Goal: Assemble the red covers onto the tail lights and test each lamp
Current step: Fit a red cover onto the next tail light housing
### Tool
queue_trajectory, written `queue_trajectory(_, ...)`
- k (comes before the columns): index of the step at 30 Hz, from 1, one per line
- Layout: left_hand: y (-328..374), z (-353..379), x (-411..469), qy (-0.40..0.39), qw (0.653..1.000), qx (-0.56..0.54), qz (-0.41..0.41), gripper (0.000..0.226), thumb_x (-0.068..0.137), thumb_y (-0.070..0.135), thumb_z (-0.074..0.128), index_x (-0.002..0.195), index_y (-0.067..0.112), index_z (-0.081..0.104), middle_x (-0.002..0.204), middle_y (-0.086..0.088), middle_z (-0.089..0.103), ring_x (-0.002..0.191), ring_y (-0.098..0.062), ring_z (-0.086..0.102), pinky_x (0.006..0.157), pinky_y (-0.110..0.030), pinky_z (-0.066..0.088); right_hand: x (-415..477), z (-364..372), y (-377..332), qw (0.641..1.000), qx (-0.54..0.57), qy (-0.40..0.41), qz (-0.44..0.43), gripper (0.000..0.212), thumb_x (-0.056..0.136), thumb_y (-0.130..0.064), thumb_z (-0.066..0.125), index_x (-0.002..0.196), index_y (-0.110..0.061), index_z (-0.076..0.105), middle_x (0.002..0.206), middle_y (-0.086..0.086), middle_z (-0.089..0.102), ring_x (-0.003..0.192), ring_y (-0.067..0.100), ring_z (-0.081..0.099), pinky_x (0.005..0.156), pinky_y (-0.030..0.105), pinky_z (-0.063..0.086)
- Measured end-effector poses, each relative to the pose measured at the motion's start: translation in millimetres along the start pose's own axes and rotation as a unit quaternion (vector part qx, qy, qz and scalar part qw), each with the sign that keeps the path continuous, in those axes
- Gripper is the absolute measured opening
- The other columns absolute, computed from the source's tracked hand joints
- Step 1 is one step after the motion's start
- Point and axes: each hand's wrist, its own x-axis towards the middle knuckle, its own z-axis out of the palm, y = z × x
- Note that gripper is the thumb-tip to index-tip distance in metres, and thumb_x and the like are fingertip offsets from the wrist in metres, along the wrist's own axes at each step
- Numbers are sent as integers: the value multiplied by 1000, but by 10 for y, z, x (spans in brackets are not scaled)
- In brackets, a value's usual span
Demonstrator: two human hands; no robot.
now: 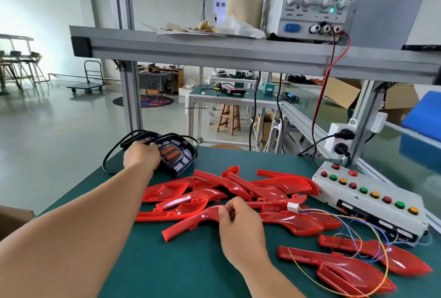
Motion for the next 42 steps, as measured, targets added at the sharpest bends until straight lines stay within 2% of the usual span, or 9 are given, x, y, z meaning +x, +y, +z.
queue_trajectory(3, 20, -69, 33, 26, 993, -89, -68, 38, 93, 23, 47, 62, 2, 50, 59, -10, 47, 52, -23, 43, 54, -29, 35, 4, 13, 16, 1000, 4, 1, -3, 22, 99, -30, 51, 78, -26, 50, 70, -4, 59, 57, 7, 50, 53, 19, 43)
queue_trajectory(6, 57, -188, 42, -15, 968, -213, -130, 31, 93, 26, 48, 76, 2, 56, 73, -11, 57, 60, -26, 55, 55, -32, 51, 4, 19, 35, 1000, 0, 3, -7, 22, 99, -29, 51, 77, -26, 50, 70, -4, 59, 58, 8, 50, 51, 18, 42)
queue_trajectory(17, 252, -585, -1410, -216, 648, -703, -198, 16, 94, -5, 46, 96, -1, 61, 78, -13, 74, 85, -23, 69, 61, -34, 58, -101, -53, -108, 983, 170, 37, -63, 42, 95, -44, 51, 78, -8, 62, 60, -6, 54, 61, 14, 49, 60, 27, 42)
queue_trajectory(20, 158, -514, -1860, -262, 675, -667, -175, 24, 94, -7, 43, 96, 3, 64, 85, -10, 75, 76, -17, 72, 68, -31, 56, -149, -190, -229, 948, 290, 101, -84, 59, 92, -54, 42, 85, 2, 58, 70, 9, 56, 69, 16, 53, 68, 31, 45)
queue_trajectory(24, -3, -528, -2047, -343, 714, -604, -92, 29, 93, -9, 41, 105, 3, 64, 95, -11, 74, 79, -16, 71, 63, -28, 58, -101, -500, -373, 934, 335, 121, -20, 37, 98, -51, 36, 85, -29, 63, 72, -35, 66, 74, -25, 56, 61, -5, 38)
queue_trajectory(27, -68, -562, -2079, -416, 723, -550, -37, 31, 89, -9, 46, 112, 3, 62, 106, -13, 71, 89, -18, 69, 74, -30, 60, -38, -642, -381, 939, 326, 111, -10, 35, 103, -43, 36, 81, -31, 60, 71, -31, 63, 72, -32, 51, 56, -5, 37)
queue_trajectory(32, -145, -671, -2039, -537, 711, -453, 12, 31, 78, 32, 68, 102, 12, 70, 108, -13, 70, 97, -22, 66, 90, -40, 51, -17, -838, -248, 959, 263, 106, 0, 46, 101, -49, 37, 88, -16, 66, 87, -16, 70, 91, -11, 60, 80, 21, 51)
queue_trajectory(37, -90, -728, -1829, -342, 818, -462, 33, 32, 82, 48, 55, 68, 19, 55, 65, 0, 54, 60, -14, 47, 60, -27, 43, -5, -977, -217, 985, 167, -7, -35, 39, 100, -50, 42, 82, -36, 74, 86, -11, 75, 86, 6, 69, 84, 32, 52)
queue_trajectory(42, -110, -657, -1840, -376, 786, -482, 91, 55, 80, 55, 48, 109, 10, 64, 95, -7, 71, 79, -16, 66, 70, -29, 54, -107, -738, -273, 971, 217, 81, 52, 39, 99, -50, 44, 91, -18, 66, 101, 5, 71, 100, 24, 65, 94, 43, 51)
